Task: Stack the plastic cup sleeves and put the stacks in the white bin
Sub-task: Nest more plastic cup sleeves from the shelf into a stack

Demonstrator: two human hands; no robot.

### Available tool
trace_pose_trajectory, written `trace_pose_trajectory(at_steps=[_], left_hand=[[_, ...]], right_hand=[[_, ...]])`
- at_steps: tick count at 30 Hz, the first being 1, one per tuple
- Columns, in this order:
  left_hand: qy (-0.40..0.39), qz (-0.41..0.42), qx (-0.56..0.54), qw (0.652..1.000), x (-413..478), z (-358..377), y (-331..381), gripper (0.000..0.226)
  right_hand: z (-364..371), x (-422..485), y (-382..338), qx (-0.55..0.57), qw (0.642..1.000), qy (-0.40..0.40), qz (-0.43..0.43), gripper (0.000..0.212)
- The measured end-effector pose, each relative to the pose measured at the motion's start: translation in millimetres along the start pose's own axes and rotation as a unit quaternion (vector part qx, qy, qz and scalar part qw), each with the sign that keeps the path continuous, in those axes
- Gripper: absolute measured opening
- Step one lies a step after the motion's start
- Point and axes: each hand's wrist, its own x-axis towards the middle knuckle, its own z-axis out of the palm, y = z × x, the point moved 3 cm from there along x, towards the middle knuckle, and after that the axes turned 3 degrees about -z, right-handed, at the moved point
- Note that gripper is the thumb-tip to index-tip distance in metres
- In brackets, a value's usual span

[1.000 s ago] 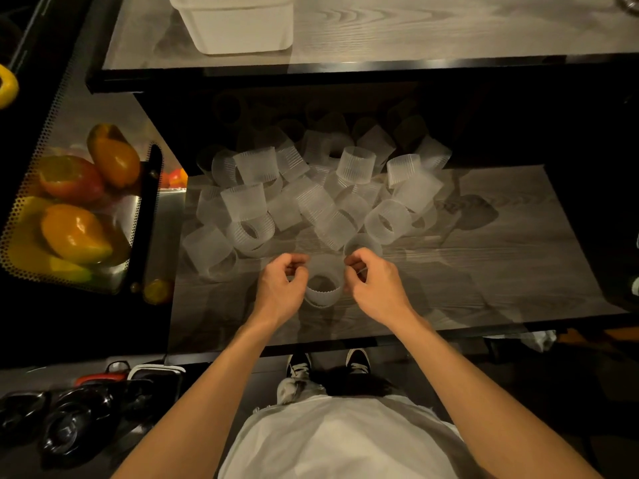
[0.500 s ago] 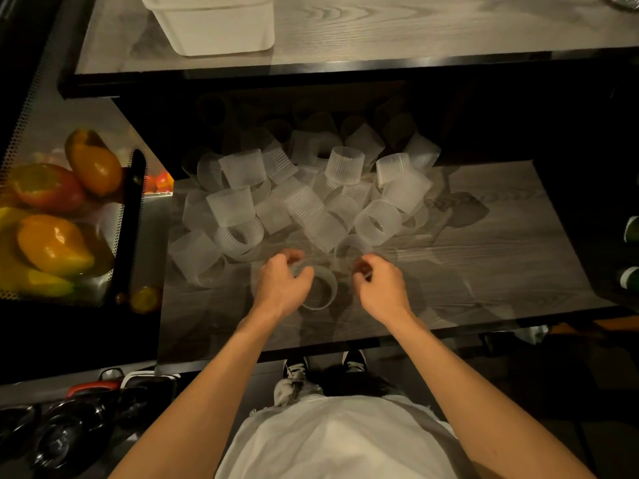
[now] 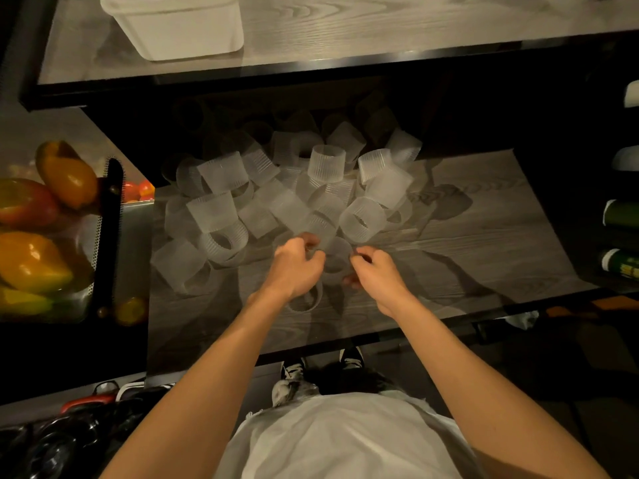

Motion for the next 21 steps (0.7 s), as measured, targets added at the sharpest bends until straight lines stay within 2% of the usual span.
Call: trace_pose_trajectory(at_steps=[7,10,15,20,21], left_hand=[[0.077,0.091,-0.169,0.978,-17.9,-21.9,9.4,0.023],[0.082,0.117,-0.207,0.968,-28.4,-38.2,2.7,0.016],[0.076,0.054,-0.19,0.977,-39.1,-46.9,-32.0,0.015],[0.065,0.004,-0.154,0.986,-44.1,-39.1,-52.0,0.017],[0.062,0.0,-0.149,0.987,-43.7,-37.3,-54.7,0.019]], right_hand=[[-2.5,-13.3,-28.5,-0.006,0.998,0.035,-0.058,0.016],[4.6,-24.3,-43.1,-0.045,0.995,-0.001,-0.086,0.016],[25.1,-35.1,-41.4,-0.129,0.983,-0.108,-0.073,0.013],[32.7,-27.5,-25.6,-0.223,0.964,-0.114,-0.089,0.004],[32.8,-26.5,-23.2,-0.244,0.958,-0.113,-0.097,0.007]])
